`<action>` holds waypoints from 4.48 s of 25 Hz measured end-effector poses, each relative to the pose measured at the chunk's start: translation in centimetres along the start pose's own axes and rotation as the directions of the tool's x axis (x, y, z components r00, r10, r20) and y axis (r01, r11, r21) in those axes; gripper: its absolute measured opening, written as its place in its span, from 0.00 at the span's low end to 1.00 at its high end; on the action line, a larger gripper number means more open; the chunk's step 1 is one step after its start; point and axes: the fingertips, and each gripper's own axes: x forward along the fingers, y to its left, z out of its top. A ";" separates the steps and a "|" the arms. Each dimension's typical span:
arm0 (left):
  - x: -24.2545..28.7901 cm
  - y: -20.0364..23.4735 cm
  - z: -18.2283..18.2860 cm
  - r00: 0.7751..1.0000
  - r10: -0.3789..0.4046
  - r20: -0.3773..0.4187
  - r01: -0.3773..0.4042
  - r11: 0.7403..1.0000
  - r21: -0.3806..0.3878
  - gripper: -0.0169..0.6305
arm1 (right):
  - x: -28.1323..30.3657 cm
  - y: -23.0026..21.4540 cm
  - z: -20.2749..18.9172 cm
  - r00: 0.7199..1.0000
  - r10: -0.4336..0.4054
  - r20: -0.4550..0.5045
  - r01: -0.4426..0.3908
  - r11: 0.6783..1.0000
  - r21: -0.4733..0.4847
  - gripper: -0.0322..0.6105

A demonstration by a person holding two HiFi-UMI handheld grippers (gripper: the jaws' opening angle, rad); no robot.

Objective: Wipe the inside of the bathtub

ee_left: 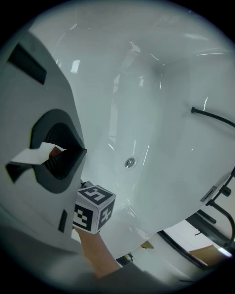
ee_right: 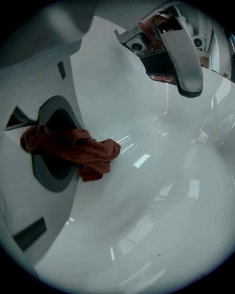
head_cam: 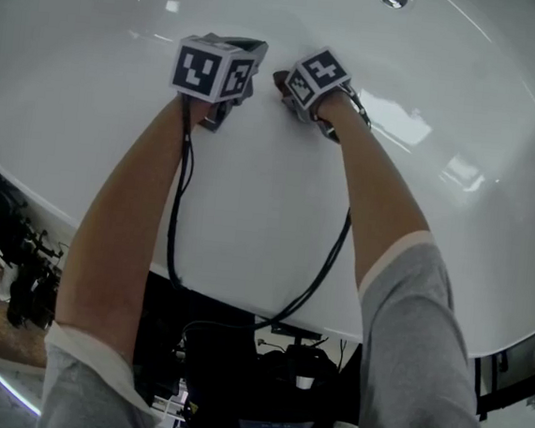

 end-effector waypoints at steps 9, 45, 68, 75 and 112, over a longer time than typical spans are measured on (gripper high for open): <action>1.0 -3.2 0.8 0.999 -0.048 0.005 0.048 0.999 -0.015 0.04 | -1.4 -2.9 -2.5 0.995 -0.053 0.087 0.038 0.985 0.170 0.21; 0.9 -3.4 1.9 0.998 -0.032 0.058 0.034 0.999 -0.035 0.04 | -9.6 -12.3 -5.9 0.881 -0.338 0.331 0.159 0.870 0.466 0.20; -0.2 -2.4 2.0 0.996 -0.015 0.085 0.020 0.998 -0.052 0.04 | -13.2 -15.7 -3.6 0.817 -0.411 0.404 0.177 0.847 0.502 0.20; 0.0 -1.5 1.7 0.995 0.007 0.099 -0.002 0.999 -0.052 0.04 | -7.9 -9.7 -0.4 0.896 -0.344 0.280 0.293 0.933 0.207 0.21; -3.5 2.5 -0.7 0.991 0.058 0.118 -0.043 0.991 -0.128 0.04 | 0.0 1.7 1.0 0.991 -0.044 0.126 0.040 0.999 0.033 0.21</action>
